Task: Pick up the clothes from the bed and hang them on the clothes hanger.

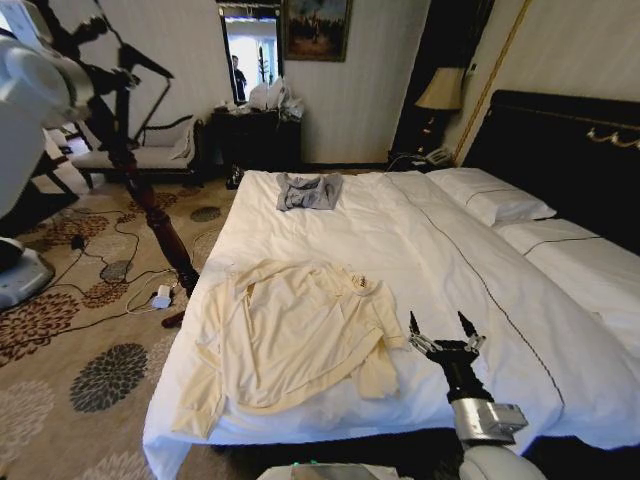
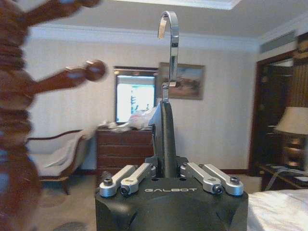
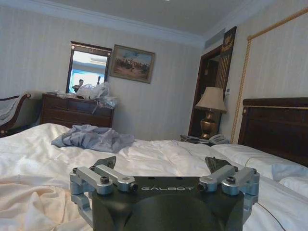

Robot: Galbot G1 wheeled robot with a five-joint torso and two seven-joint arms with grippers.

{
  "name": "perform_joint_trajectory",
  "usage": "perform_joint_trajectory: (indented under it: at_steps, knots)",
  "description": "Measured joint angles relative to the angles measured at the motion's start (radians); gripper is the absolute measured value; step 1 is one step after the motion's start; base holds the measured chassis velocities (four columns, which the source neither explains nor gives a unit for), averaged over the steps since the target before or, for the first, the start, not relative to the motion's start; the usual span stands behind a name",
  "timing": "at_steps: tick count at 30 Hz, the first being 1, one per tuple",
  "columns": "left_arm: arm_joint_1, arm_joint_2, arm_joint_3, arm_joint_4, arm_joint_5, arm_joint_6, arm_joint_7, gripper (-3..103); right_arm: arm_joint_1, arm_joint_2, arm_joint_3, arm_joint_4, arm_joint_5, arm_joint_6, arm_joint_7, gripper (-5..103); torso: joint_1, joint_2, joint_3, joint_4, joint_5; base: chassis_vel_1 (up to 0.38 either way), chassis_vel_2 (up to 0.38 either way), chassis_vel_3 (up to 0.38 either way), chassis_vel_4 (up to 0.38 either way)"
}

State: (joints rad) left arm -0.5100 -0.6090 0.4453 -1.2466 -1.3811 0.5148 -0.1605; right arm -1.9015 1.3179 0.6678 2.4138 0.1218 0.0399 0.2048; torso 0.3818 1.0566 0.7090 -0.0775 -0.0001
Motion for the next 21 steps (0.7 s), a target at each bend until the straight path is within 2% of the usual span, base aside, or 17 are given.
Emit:
perform_joint_trajectory:
  at_steps: [3, 4, 5, 6, 7, 9, 10, 11, 12, 14, 15, 16, 19, 21]
  knots:
    - [0.097, 0.037, -0.057, -0.134, -0.010, -0.001, -0.018, 15, 0.004, 0.000, 0.008, -0.002, 0.006, -0.003, 0.003, 100, 0.000, 0.000, 0.000, -0.0002, 0.0002, 0.000, 0.000, 0.000, 0.000]
    - [0.179, 0.066, -0.111, -0.212, -0.014, -0.006, -0.026, 15, 0.006, -0.002, 0.015, -0.006, 0.009, -0.005, 0.005, 100, 0.000, 0.000, 0.000, -0.0009, 0.0003, 0.000, 0.000, 0.000, 0.000]
    - [0.227, 0.083, -0.149, -0.248, -0.016, -0.009, -0.030, 15, 0.006, -0.002, 0.017, -0.007, 0.010, -0.006, 0.006, 100, 0.000, 0.000, 0.000, -0.0009, 0.0003, 0.000, 0.000, 0.000, 0.000]
    - [0.227, 0.083, -0.149, -0.248, -0.016, -0.009, -0.030, 15, 0.006, -0.002, 0.017, -0.007, 0.010, -0.006, 0.006, 100, 0.000, 0.000, 0.000, -0.0009, 0.0003, 0.000, 0.000, 0.000, 0.000]
    - [0.297, 0.107, -0.209, -0.295, -0.019, -0.016, -0.033, 15, 0.006, -0.003, 0.021, -0.009, 0.012, -0.006, 0.006, 100, 0.000, 0.000, 0.000, -0.0009, 0.0002, 0.000, 0.000, 0.000, 0.000]
    - [0.427, 0.153, -0.313, -0.367, -0.017, -0.043, -0.031, 15, 0.006, -0.004, 0.027, -0.013, 0.015, -0.007, 0.007, 100, 0.000, 0.000, 0.000, -0.0001, 0.0001, 0.000, 0.000, 0.000, 0.000]
    - [0.523, 0.193, -0.365, -0.427, -0.007, -0.078, -0.019, 15, 0.008, -0.006, 0.031, -0.016, 0.019, -0.008, 0.008, 100, 0.000, 0.000, 0.000, 0.0011, -0.0004, 0.000, 0.000, 0.000, 0.000]
    - [0.575, 0.215, -0.385, -0.459, 0.000, -0.103, -0.012, 15, 0.010, -0.008, 0.034, -0.018, 0.021, -0.010, 0.008, 100, 0.000, 0.000, 0.000, 0.0009, -0.0003, 0.000, 0.000, 0.000, 0.000]
    - [0.575, 0.215, -0.385, -0.459, 0.000, -0.103, -0.012, 15, 0.010, -0.008, 0.034, -0.018, 0.021, -0.010, 0.008, 100, 0.000, 0.000, 0.000, 0.0009, -0.0003, 0.000, 0.000, 0.000, 0.000]
    - [0.668, 0.248, -0.425, -0.518, 0.018, -0.137, -0.007, 15, 0.013, -0.010, 0.037, -0.022, 0.024, -0.013, 0.009, 100, 0.000, 0.000, 0.000, 0.0009, -0.0006, 0.000, 0.000, 0.000, 0.000]
    - [0.745, 0.266, -0.466, -0.569, 0.056, -0.159, -0.019, 15, 0.016, -0.013, 0.039, -0.023, 0.027, -0.016, 0.009, 100, 0.000, 0.000, 0.000, -0.0004, 0.0001, 0.000, 0.000, 0.000, 0.000]
    - [0.794, 0.273, -0.495, -0.597, 0.073, -0.165, -0.032, 15, 0.016, -0.014, 0.041, -0.023, 0.028, -0.018, 0.009, 100, 0.000, 0.000, 0.000, -0.0005, 0.0006, 0.000, 0.000, 0.000, 0.000]
    - [0.866, 0.277, -0.531, -0.644, 0.087, -0.174, -0.046, 15, 0.017, -0.017, 0.045, -0.025, 0.030, -0.019, 0.010, 100, 0.000, 0.000, 0.000, -0.0005, 0.0002, 0.000, 0.000, 0.000, 0.000]
    - [0.961, 0.271, -0.570, -0.692, 0.103, -0.193, -0.052, 15, 0.016, -0.019, 0.053, -0.027, 0.034, -0.019, 0.010, 100, 0.000, 0.000, 0.000, -0.0005, 0.0006, 0.000, 0.000, 0.000, 0.000]
